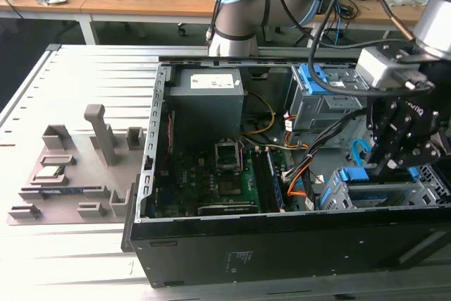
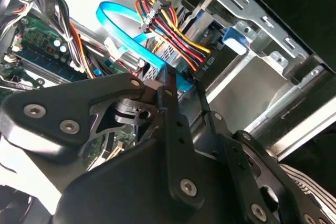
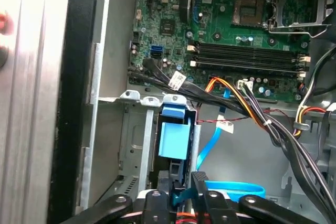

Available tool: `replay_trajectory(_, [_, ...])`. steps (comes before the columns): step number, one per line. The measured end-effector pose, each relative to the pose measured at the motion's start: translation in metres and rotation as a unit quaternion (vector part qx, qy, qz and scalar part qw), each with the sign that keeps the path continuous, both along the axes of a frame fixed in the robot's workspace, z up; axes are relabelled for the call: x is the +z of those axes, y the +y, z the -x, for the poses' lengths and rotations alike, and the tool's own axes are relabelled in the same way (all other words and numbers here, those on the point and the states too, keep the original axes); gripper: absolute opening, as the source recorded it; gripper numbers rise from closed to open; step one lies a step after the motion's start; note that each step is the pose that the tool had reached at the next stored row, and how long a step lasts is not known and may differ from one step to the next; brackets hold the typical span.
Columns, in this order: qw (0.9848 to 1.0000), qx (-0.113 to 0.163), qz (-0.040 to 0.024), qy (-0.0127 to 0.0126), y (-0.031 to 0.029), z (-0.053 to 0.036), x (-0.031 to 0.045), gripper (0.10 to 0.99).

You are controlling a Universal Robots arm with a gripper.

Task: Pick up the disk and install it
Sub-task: 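Insert the second disk wire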

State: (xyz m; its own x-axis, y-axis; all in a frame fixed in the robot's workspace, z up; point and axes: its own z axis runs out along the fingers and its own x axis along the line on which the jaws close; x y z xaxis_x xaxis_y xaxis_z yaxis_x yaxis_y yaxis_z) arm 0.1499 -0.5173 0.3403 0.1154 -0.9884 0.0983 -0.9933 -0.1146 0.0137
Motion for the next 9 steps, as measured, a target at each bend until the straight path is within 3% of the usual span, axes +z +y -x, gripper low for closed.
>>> replay_trajectory(2, [1.0000, 0.000, 0.0000, 0.0000, 0.0003, 0.0000, 0.0113, 0.298])
replay_trajectory(3, [1.0000, 0.000, -0.0004, 0.0000, 0.0007, -0.0002, 0.0134, 0.298])
replay_trajectory(4, [1.0000, 0.000, -0.0049, 0.0005, 0.0008, -0.0018, 0.0134, 0.282])
replay_trajectory(5, [0.9999, 0.001, -0.0116, 0.0017, 0.0008, -0.0043, 0.0135, 0.149])
replay_trajectory(6, [0.9999, 0.001, -0.0169, 0.0031, 0.0008, -0.0076, 0.0134, 0.106])
replay_trajectory(7, [0.9997, 0.001, -0.0219, 0.0065, 0.0008, -0.0142, 0.0134, 0.106])
replay_trajectory(8, [0.9996, 0.001, -0.0234, 0.0146, 0.0003, -0.0233, 0.0122, 0.106])
replay_trajectory(9, [0.9996, 0.001, -0.0235, 0.0184, -0.0011, -0.0260, 0.0094, 0.106])
